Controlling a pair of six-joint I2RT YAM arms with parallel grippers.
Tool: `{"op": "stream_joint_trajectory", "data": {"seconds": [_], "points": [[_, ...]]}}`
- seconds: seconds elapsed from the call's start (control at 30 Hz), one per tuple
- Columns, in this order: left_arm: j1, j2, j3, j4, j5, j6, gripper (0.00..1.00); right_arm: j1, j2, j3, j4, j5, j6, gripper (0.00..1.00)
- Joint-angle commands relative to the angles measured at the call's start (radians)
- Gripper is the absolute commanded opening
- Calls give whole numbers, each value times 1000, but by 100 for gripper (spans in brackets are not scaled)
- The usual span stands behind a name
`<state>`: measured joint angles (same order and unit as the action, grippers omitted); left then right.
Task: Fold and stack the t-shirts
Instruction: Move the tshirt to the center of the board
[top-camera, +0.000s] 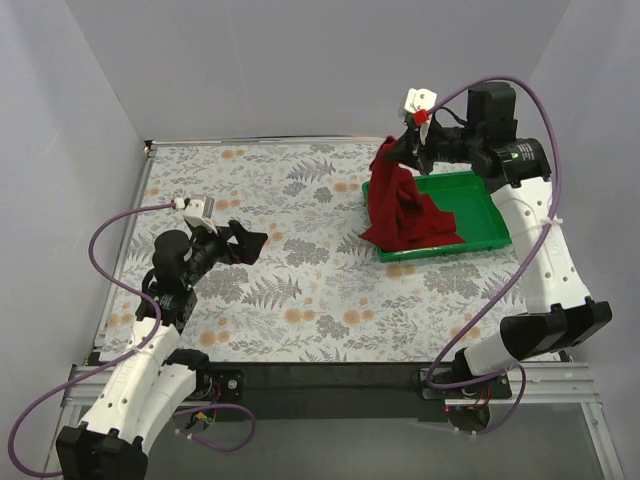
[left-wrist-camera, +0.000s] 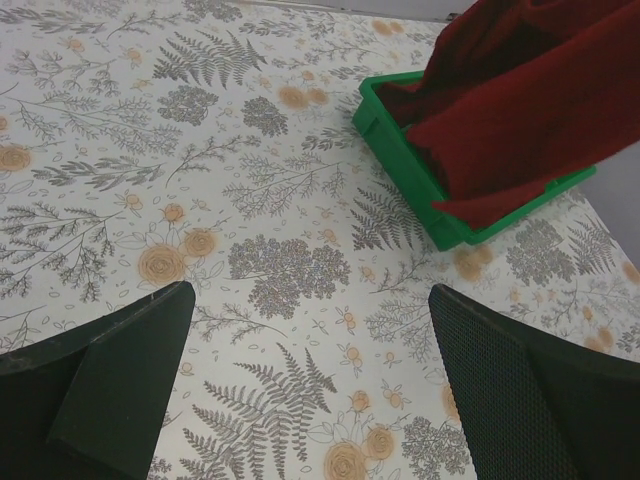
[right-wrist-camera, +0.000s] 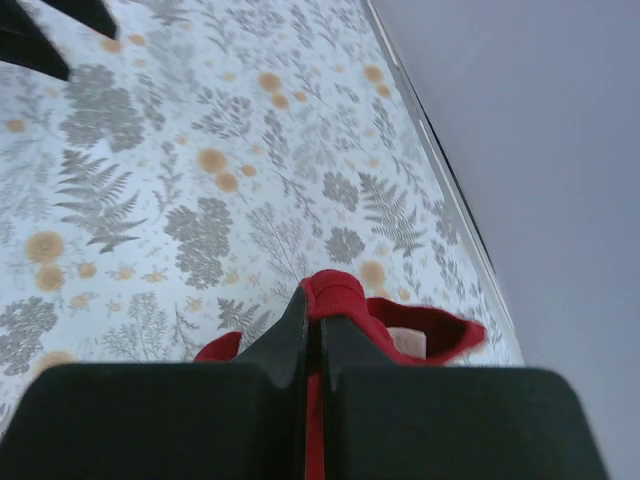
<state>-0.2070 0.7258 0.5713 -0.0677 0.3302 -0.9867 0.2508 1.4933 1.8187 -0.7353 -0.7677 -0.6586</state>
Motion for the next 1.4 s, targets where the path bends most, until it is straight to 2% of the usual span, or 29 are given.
{"op": "stream_joint_trajectory", "data": {"seconds": [0.0,0.17,0.27,0.3,0.43,0.47,0.57,0.77,0.83,0.9,0.97,1.07,1.27,1.3,1.33,1.37], "points": [[-5,-16,27,3,10,31,98,11,-22,130,-104,-203,-87,1],[-5,-40,26,9,0,66,98,44,-33,275,-110,-496,-39,1],[-5,-103,-22,92,111,95,98,74,-54,268,-107,-594,-7,1],[-5,-121,-42,156,139,102,98,100,-59,246,-107,-594,-9,1],[-5,-195,-148,357,326,94,98,165,-76,64,-104,-431,-50,1],[-5,-192,-154,394,410,80,98,174,-79,39,-104,-417,-61,1],[-5,-129,-162,567,534,19,98,206,-97,-18,-105,-374,-90,1],[-34,104,-108,733,667,25,98,214,-123,-39,-107,-337,-96,1],[-66,191,-70,782,746,31,94,212,-139,-64,-104,-323,-101,1],[-112,239,-32,772,754,49,92,212,-156,-88,-107,-314,-105,1],[-149,287,-5,693,689,145,92,212,-165,-104,-105,-312,-110,1],[-215,368,44,657,629,220,90,211,-180,-119,-107,-311,-113,1],[-310,512,168,547,561,305,73,212,-202,-127,-104,-298,-113,1],[-339,538,189,499,532,330,57,212,-212,-133,-105,-288,-114,1],[-339,538,190,499,532,338,57,212,-212,-133,-105,-283,-115,1],[-347,541,202,476,520,347,48,211,-217,-137,-104,-277,-115,1]]}}
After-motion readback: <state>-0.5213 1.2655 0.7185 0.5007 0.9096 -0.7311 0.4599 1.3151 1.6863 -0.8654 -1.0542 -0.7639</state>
